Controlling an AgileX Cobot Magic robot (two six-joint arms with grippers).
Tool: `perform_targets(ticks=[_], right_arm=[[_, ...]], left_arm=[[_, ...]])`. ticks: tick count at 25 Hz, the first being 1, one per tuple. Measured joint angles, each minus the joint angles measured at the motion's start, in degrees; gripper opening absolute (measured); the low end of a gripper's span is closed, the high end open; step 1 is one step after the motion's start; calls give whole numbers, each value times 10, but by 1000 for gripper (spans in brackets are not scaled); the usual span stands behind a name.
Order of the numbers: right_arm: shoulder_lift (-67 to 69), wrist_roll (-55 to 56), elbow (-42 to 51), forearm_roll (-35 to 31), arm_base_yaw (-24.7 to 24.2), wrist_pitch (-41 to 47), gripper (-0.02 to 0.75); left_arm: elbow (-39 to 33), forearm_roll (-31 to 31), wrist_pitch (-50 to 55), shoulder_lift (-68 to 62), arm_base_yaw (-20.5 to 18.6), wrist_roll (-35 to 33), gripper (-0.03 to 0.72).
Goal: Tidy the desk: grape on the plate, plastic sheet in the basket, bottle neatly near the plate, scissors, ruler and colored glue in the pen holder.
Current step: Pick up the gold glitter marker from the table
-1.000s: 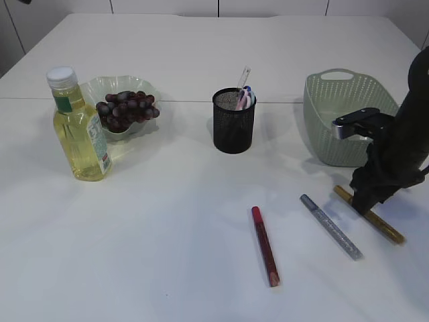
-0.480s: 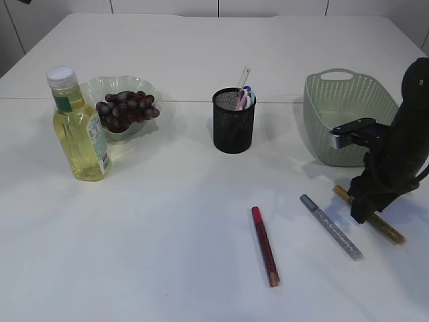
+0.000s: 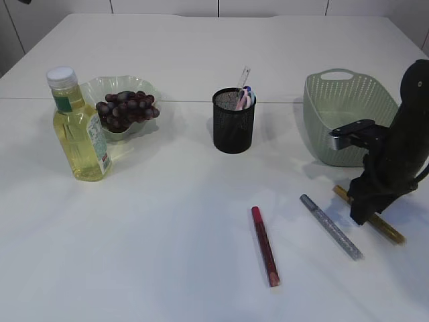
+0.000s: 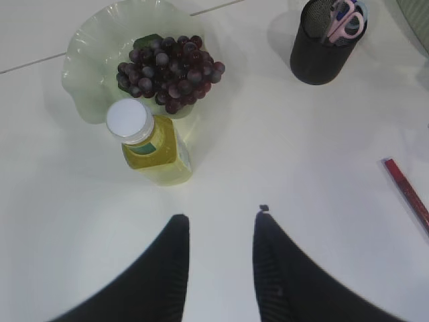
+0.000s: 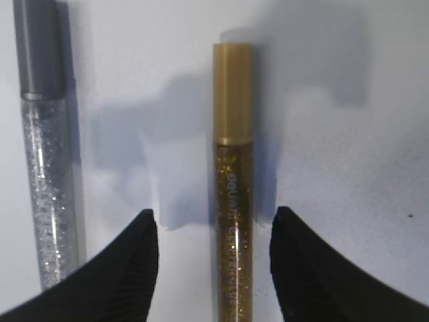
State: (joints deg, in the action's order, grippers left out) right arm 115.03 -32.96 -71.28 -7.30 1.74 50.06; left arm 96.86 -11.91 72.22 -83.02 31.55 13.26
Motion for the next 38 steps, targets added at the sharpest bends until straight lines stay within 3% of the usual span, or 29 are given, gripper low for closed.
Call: perform_targets(ticks=[38], right_arm=[[4,0,-6,-1,0,-3,430]], left_arm=[[0,0,0,0,0,0,240]])
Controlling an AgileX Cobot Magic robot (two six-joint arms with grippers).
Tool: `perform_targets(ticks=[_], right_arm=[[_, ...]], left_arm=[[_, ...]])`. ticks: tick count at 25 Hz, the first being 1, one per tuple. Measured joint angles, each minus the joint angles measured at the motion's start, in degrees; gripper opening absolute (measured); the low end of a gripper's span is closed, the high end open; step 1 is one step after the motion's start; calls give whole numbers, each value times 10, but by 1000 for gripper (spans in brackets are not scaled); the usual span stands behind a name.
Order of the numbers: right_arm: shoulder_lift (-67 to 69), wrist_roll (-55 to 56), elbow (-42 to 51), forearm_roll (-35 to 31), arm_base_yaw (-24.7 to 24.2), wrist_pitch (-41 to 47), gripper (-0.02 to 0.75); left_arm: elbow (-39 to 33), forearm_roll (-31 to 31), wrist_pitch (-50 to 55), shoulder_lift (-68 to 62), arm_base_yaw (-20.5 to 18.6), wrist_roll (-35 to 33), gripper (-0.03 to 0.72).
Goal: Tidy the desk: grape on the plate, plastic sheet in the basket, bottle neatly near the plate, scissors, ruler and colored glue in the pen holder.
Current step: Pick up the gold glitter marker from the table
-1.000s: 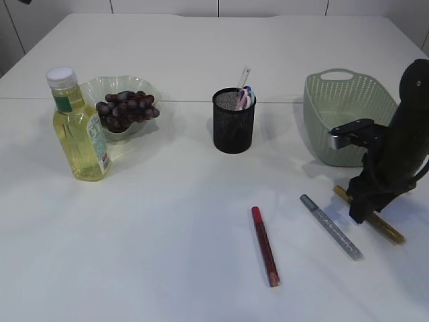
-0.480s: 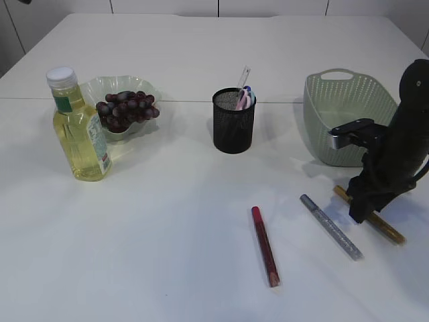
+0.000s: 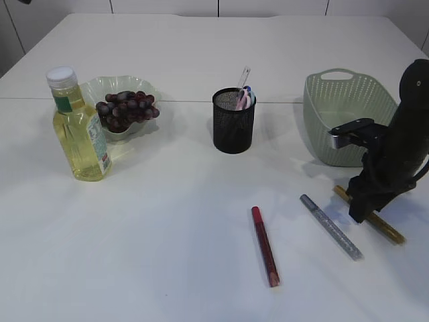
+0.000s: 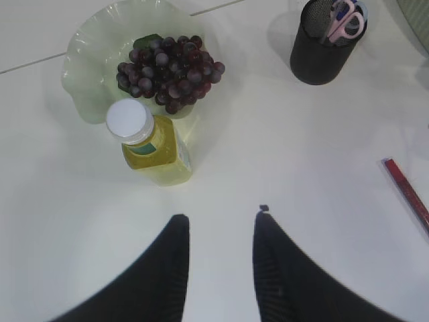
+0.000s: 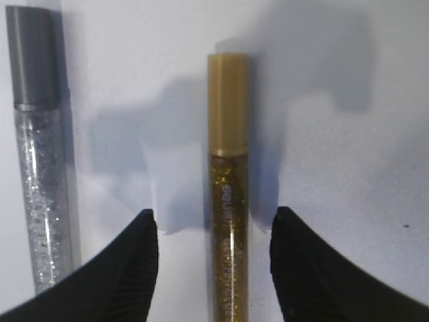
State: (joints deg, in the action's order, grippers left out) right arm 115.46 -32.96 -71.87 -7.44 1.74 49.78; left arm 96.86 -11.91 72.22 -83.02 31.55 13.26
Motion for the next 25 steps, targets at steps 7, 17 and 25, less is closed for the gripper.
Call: perform_targets(ticks=[7,17,25], right_arm=[[0,0,0,0,0,-6,430],[0,15,0,0,0,-2,430],[0,16,0,0,0,-2,430]], left_arm=[[0,0,0,0,0,0,240],[0,0,0,0,0,0,240],[0,1,0,0,0,0,240]])
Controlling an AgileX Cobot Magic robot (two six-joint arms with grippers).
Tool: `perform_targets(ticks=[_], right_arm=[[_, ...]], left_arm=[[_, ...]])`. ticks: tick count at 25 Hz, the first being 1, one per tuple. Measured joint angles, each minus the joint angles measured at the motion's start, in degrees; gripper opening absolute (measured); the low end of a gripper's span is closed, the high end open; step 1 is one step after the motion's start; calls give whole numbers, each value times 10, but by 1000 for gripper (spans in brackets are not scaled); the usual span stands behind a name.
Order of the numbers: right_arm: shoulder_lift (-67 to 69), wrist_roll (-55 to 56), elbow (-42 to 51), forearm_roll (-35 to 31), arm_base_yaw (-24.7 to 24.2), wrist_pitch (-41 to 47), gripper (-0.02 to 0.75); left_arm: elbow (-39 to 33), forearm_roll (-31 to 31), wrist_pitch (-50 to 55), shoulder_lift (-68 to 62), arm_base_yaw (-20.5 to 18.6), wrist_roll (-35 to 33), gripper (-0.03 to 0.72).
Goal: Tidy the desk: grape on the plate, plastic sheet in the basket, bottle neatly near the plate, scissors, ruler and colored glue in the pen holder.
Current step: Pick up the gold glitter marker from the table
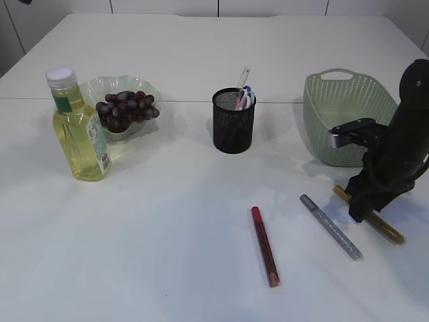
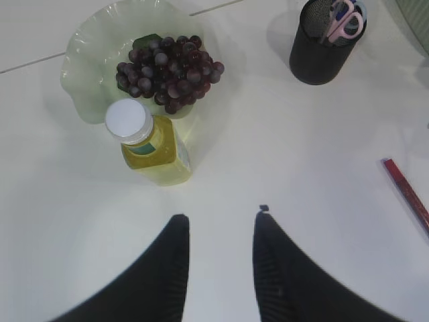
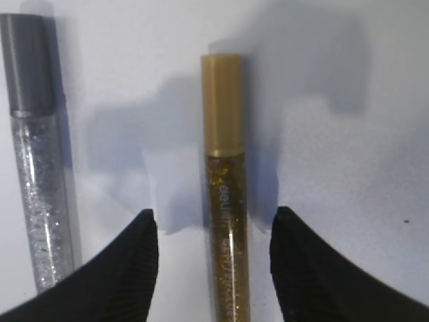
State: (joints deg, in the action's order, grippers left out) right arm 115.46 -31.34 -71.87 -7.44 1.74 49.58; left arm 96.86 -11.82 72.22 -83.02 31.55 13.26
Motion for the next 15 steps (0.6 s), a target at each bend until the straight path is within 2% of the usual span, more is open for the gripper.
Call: perform_targets(ticks=[15], right_arm=[[12,2,-6,-1,0,1,430]], left_arm=[[0,1,0,-8,0,0,240]])
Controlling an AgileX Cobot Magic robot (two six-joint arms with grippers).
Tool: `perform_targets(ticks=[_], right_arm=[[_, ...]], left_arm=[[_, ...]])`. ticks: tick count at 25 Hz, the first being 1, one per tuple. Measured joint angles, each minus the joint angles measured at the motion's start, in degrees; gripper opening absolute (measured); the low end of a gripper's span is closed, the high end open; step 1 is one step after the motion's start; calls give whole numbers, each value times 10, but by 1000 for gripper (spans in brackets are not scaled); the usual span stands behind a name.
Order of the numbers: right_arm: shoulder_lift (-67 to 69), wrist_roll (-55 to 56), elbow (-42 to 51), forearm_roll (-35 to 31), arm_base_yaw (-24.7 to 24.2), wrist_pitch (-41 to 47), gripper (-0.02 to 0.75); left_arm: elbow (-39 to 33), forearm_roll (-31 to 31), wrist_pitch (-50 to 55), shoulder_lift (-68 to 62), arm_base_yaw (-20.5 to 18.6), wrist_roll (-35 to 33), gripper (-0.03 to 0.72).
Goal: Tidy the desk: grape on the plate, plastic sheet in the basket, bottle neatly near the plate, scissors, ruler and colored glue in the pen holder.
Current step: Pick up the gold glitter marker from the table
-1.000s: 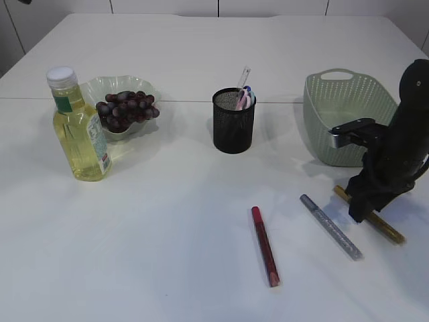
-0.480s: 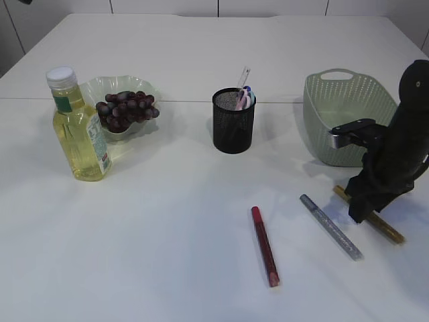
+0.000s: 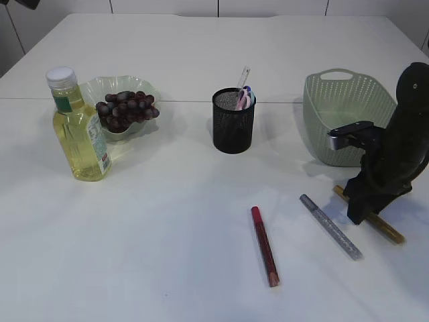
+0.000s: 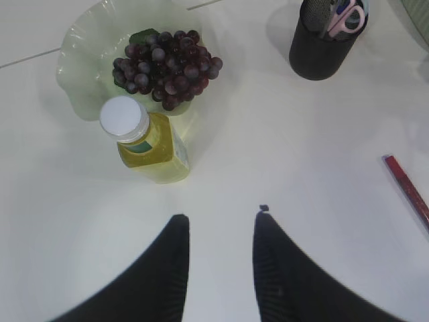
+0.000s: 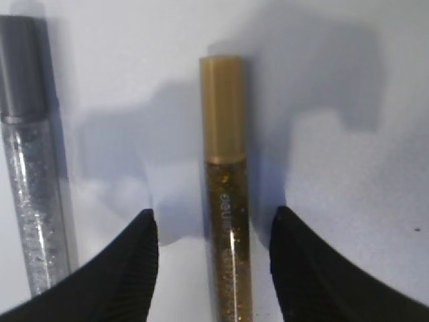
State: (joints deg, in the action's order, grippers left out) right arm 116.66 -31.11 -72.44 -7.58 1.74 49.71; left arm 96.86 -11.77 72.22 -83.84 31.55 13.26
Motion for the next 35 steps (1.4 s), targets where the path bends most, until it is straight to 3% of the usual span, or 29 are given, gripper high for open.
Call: perform_targets(ticks=[6,13,23,35], right_arm=[[0,0,0,3,0,7,428],[0,0,0,7,0,9,341],[0,7,0,18,0,12,322],[0,31,-1,19,0,18,118]], left_arm=[[0,1,0,-2,0,0,240],[0,1,0,-2,0,0,240],[0,1,0,-2,0,0,240],[0,1,0,-2,0,0,240]])
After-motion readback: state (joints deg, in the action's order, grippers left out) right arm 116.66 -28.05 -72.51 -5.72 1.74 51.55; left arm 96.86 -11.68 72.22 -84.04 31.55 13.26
